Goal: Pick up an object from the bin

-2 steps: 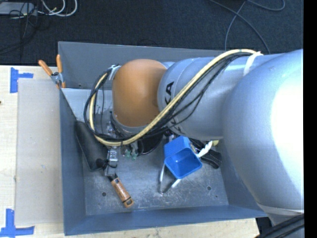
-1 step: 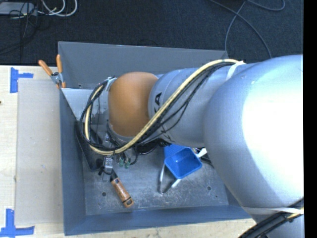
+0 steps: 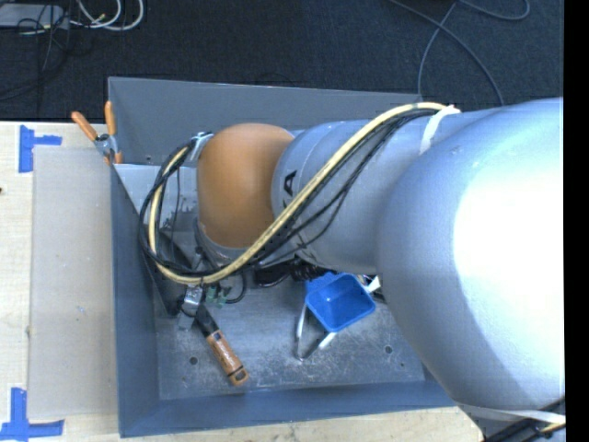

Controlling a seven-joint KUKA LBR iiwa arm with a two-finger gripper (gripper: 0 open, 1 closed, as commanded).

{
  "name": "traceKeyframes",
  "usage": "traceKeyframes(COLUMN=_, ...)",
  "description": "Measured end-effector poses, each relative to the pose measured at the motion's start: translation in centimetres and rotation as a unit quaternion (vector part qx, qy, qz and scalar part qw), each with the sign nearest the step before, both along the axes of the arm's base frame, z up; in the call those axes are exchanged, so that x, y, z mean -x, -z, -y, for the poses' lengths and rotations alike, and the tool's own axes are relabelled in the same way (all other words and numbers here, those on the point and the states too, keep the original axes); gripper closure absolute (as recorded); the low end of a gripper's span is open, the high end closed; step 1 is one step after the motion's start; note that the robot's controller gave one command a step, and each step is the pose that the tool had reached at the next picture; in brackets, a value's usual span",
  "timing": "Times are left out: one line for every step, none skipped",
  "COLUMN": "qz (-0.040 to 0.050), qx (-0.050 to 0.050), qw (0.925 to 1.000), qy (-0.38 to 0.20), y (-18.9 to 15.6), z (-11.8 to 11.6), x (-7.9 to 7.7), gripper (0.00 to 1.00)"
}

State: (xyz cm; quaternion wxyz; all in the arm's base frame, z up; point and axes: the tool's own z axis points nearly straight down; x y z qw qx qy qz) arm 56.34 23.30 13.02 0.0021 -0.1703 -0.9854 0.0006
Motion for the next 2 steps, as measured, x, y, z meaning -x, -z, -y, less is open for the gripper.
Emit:
traceKeyframes(qz=-0.0014, qx=0.001, qw=1.0000, qy=0.005, y=6.4, z=-0.3, x=-2.6, gripper=0.00)
traceKeyframes(qz=0.0009, qx=-0.001, qw=0.9852, qy=0.171, y=6.0, z=1.3, x=-2.0, gripper=1.00)
